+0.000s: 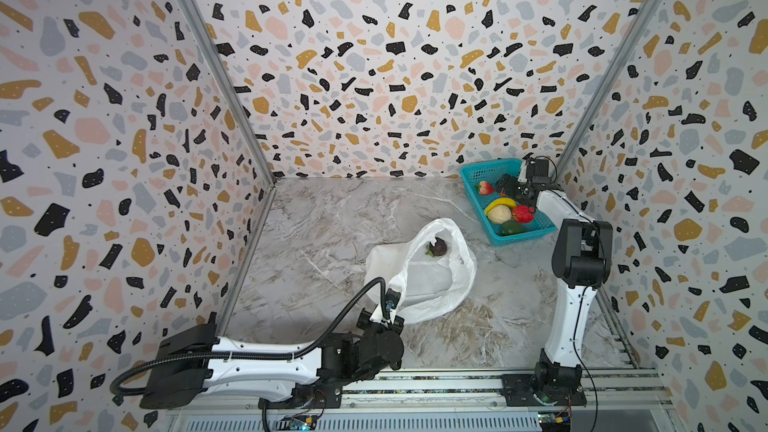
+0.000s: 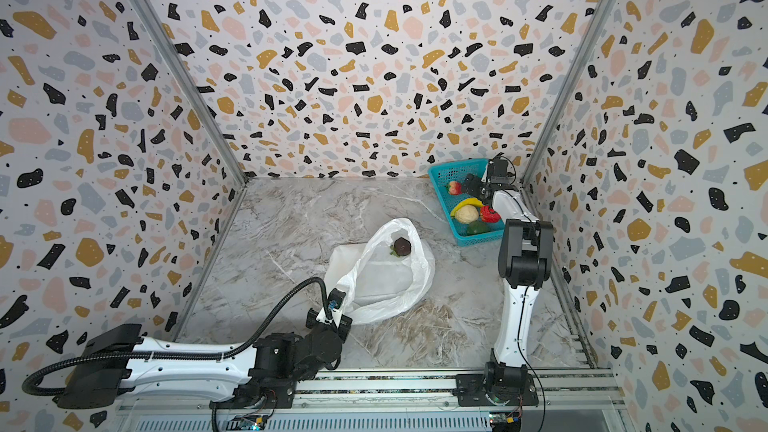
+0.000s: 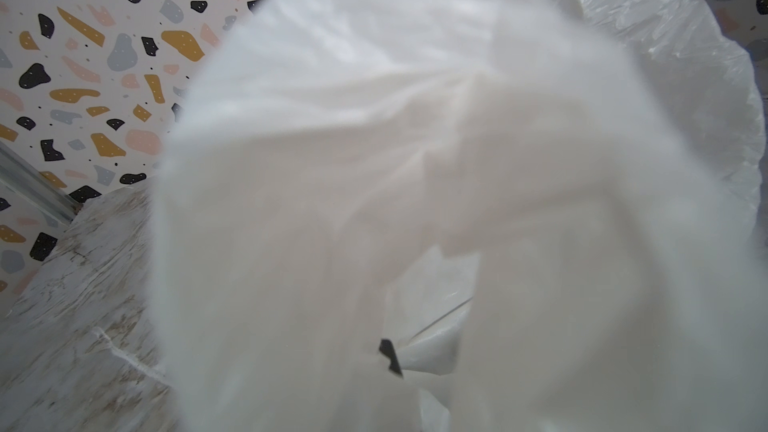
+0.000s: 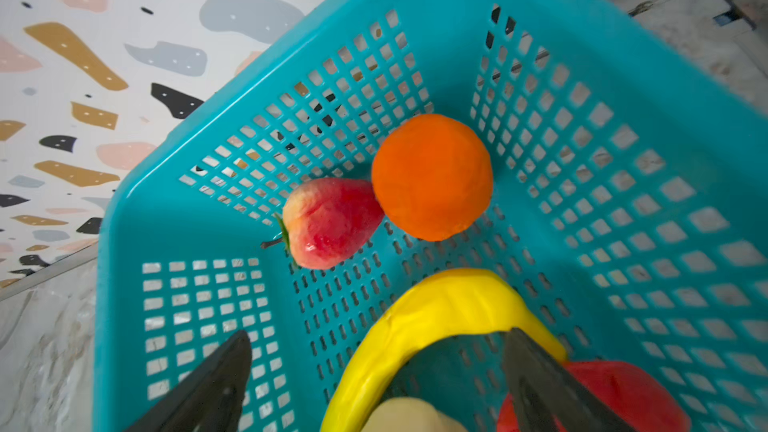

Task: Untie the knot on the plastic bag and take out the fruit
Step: 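Lower the orange into the basket and open the right gripper, then move the right gripper back into the bag toward the dark purple fruit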

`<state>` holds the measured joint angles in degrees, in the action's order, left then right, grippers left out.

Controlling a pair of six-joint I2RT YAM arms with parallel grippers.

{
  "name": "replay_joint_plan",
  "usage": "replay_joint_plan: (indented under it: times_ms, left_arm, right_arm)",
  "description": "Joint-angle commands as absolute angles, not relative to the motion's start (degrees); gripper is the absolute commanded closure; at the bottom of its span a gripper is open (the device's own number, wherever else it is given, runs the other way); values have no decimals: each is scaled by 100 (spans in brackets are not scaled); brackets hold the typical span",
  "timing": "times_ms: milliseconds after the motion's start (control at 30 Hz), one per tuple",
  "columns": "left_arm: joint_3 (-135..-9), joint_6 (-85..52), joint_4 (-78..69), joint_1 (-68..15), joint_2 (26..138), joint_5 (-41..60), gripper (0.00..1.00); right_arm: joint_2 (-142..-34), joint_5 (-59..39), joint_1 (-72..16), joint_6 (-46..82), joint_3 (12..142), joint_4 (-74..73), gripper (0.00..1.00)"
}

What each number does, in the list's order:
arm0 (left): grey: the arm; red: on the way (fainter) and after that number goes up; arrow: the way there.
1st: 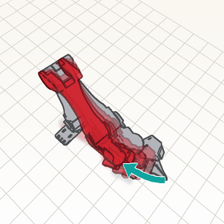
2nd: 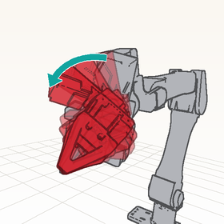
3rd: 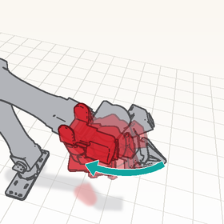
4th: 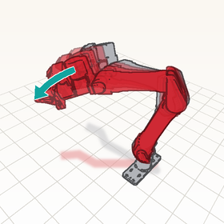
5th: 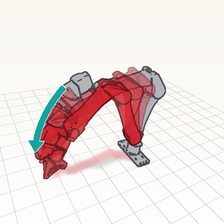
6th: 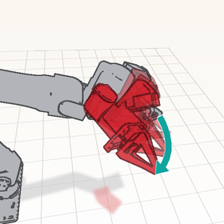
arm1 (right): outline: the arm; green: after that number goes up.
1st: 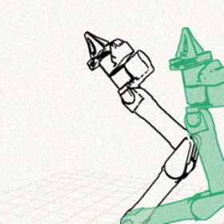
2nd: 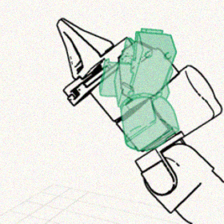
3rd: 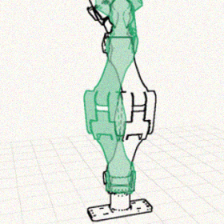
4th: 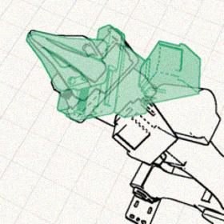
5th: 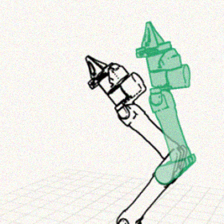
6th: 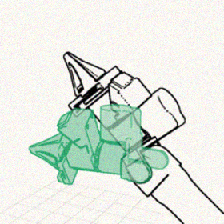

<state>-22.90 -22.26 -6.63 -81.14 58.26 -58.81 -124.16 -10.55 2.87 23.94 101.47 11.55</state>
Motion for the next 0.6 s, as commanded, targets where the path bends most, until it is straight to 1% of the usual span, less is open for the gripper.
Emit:
replay_joint_plan:
  times_ms: [0, 267, 400, 567]
  left_arm:
    - [-2208, -2293, -736, -8082, 5768, -6045, 100]
    - [-2179, -2351, -817, -8068, 5787, -6033, 100]
    - [-2213, -2304, -877, -8069, 5844, -5962, 100]
    - [-2318, -2167, -1075, -8068, 6007, -5766, 100]
  right_arm:
    - [-11570, -1343, 254, 2343, 9882, 1238, 6]
    - [-9894, -2346, 171, 2413, 8320, 1318, 9]
    - [-8919, -2673, -110, 2226, 7744, 1774, 10]
    - [-7922, -2732, -724, 1965, 7334, 2673, 10]
